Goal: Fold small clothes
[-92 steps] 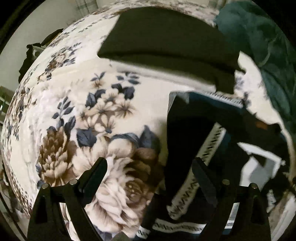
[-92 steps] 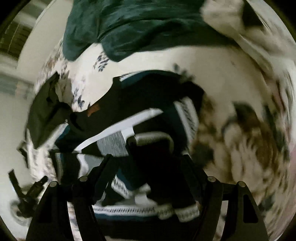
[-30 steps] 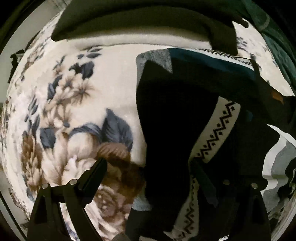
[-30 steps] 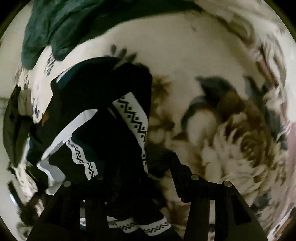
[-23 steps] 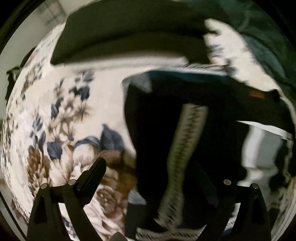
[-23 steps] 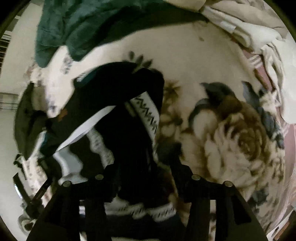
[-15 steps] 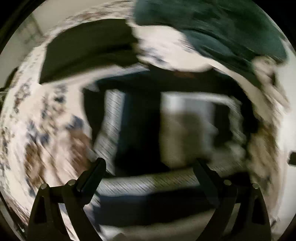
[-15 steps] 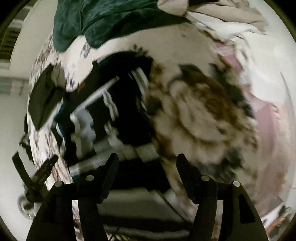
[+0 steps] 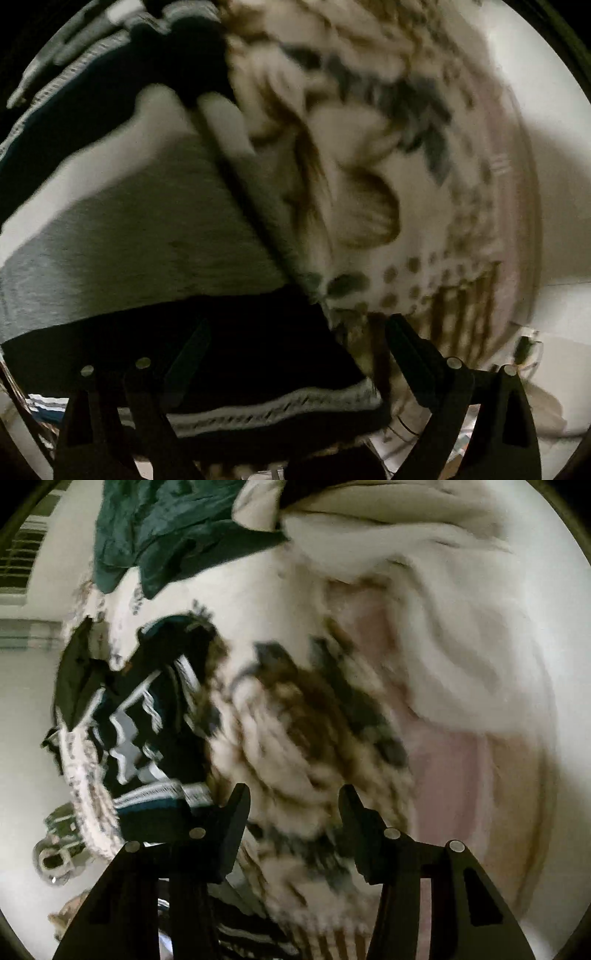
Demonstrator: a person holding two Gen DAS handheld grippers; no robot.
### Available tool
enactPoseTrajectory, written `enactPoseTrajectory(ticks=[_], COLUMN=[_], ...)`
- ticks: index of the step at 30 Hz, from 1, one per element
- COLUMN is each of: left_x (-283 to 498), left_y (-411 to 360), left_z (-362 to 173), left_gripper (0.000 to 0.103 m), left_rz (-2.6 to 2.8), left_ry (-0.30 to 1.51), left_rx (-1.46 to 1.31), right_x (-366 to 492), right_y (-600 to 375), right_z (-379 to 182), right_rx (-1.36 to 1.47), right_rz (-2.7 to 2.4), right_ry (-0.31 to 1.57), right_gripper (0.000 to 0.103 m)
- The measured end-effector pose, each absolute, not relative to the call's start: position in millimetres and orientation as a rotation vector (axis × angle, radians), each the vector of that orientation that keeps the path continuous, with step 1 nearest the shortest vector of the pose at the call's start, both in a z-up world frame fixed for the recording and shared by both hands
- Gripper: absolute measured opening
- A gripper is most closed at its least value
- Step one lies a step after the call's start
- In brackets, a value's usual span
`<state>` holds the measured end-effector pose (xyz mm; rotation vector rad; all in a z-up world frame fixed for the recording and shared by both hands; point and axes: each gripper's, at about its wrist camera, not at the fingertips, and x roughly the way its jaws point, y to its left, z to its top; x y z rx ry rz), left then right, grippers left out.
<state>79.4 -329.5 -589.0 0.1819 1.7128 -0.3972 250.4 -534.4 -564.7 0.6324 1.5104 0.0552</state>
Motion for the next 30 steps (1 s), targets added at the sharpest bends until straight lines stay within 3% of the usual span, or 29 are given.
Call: enactPoseTrajectory(ticks=[2, 4, 5, 9, 14, 16, 23, 30], left_x=[78.5, 80.1, 81.6, 78.7, 72.8, 72.0, 72.6, 75.6], left_y=[-333.0, -330.9, -326.9, -309.6, -287.8, -278.2, -205.3, -121.6], left_z=[-600.6, -600.9, -598.4, -582.4, -555.7, -539.9, -478.6, -452.4], left_gripper=[0.093, 0.062, 0.054, 0.006, 0.006, 0.006, 0.006, 0.006], left_rz=[-0.356, -0.322, -0.310, -0.286, -0.284, -0.288, -0.227, -0.092], left_ry=[1.692, 1.650, 1.622, 1.551, 1.520, 1.502, 1.415, 1.361], left_rx=[0.214, 0.214, 0.211, 0.160, 0.075, 0.035, -0.128, -0.269], right_x=[288.6, 319.6, 337.4, 395.7, 427.3, 430.9, 444.1, 466.2], right_y=[-524.6, -514.3, -508.3, -485.0, -458.6, -449.2, -412.9, -327.5], right_z=[-582.5, -597.2, -606.5, -647.5, -691.0, -684.7, -615.9, -524.8], right_rx=[0.664, 0.692, 0.704, 0.778, 0.891, 0.874, 0.717, 0.536], right_rz=[0.148, 0.209, 0.230, 0.252, 0.206, 0.214, 0.269, 0.357], right_ry=[1.507, 1.490, 1.487, 1.497, 1.556, 1.529, 1.487, 1.442], right_gripper=[0.054, 0.055, 0.055, 0.055, 0.053, 0.005, 0.005, 0.005])
